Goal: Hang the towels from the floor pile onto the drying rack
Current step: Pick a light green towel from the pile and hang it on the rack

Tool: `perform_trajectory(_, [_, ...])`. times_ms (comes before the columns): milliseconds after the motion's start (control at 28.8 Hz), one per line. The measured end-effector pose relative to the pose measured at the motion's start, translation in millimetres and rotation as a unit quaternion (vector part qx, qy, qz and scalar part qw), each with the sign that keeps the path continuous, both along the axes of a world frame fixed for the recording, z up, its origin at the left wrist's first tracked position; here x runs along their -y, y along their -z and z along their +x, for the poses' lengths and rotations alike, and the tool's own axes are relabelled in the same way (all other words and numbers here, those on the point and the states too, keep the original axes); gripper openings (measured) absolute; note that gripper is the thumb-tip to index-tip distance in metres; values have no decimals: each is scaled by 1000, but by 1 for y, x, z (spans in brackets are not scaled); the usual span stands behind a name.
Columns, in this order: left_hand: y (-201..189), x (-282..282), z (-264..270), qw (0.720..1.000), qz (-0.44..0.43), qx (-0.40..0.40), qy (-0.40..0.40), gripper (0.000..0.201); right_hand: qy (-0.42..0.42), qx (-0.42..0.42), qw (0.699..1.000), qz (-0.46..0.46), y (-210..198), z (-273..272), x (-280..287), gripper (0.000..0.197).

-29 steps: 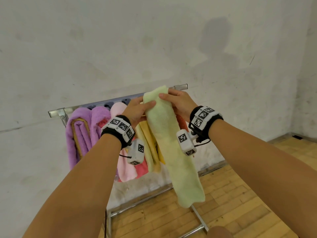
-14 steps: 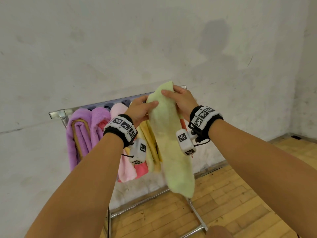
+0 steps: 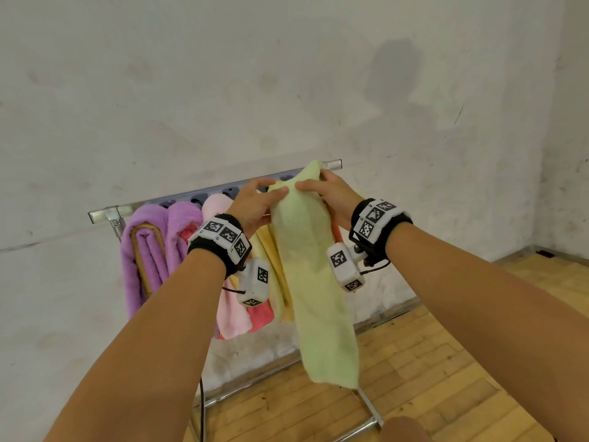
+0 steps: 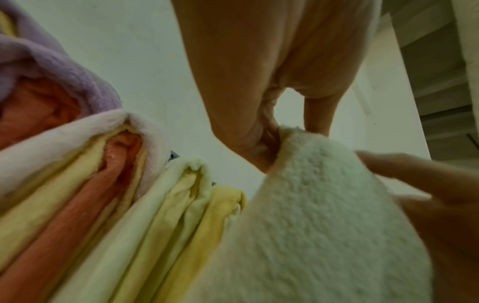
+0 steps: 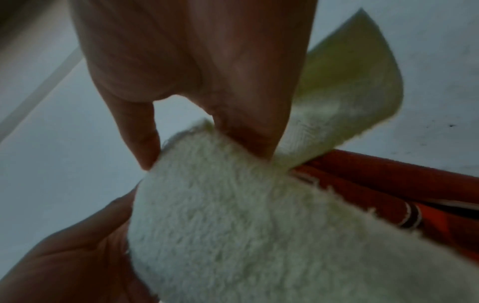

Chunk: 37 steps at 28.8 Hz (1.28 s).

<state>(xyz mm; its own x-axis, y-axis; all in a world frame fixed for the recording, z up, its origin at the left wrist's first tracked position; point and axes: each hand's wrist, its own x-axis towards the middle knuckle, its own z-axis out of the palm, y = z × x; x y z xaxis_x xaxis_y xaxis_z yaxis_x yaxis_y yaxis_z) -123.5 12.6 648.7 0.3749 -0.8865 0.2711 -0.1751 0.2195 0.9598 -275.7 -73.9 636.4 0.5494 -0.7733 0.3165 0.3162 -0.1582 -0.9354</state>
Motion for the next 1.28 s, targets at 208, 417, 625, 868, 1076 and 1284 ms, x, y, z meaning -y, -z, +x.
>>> perform_trajectory(208, [0, -4, 2, 998, 40, 27, 47, 52, 55, 19, 998, 4, 2, -1, 5, 65])
perform_trajectory(417, [1, -2, 4, 999, -33, 10, 24, 40, 33, -36, 999, -12, 6, 5, 6, 60])
perform_trajectory(625, [4, -5, -1, 997, 22, 15, 71, 25, 91, 10, 995, -49, 1, 7, 9, 53])
perform_trajectory(868, [5, -2, 3, 999, -37, -5, 33, 22, 48, -80, 994, -61, 5, 5, 12, 59])
perform_trajectory(1076, [4, -5, -2, 997, 43, 2, 64, 27, 95, -42, 993, -60, 1, 9, 14, 57])
perform_trajectory(1284, [2, -1, 5, 999, -15, -11, 27, 28, 36, -108, 992, -46, -2, 7, 11, 52])
